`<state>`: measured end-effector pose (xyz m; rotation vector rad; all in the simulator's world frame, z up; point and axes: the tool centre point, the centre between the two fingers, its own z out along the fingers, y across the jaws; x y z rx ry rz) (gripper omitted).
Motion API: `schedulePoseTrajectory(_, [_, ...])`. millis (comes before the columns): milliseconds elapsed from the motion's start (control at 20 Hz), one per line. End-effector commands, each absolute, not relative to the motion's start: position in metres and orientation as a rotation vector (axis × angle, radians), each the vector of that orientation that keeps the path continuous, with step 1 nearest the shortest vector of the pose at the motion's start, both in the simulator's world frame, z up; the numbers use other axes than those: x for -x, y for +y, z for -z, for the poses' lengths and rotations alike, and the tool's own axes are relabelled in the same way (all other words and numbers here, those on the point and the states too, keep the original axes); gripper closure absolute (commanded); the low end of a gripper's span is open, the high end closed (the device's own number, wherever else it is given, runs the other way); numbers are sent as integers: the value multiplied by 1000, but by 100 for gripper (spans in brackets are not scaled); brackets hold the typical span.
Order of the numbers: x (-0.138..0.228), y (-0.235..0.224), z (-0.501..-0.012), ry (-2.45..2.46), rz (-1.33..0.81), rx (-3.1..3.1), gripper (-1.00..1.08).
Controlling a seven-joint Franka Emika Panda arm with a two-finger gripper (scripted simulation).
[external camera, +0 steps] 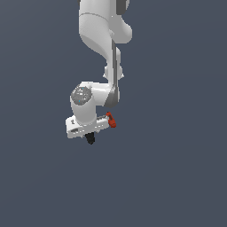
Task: Pick up the object and move it to a goal position.
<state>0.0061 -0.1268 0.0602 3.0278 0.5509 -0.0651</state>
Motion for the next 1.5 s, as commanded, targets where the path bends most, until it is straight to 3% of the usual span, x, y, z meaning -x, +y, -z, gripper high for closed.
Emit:
schedulePoseTrajectory(0, [-6,-128,-59,562,66,-3025,-60])
schedulePoseTrajectory(700, [-4,-130,-29,561,66,-3025,-60])
schedulePoseTrajectory(750, [-4,-130,-29,561,66,-3025,108])
schedulePoseTrajectory(1450, [-5,-134,-35,560,65,-3025,108])
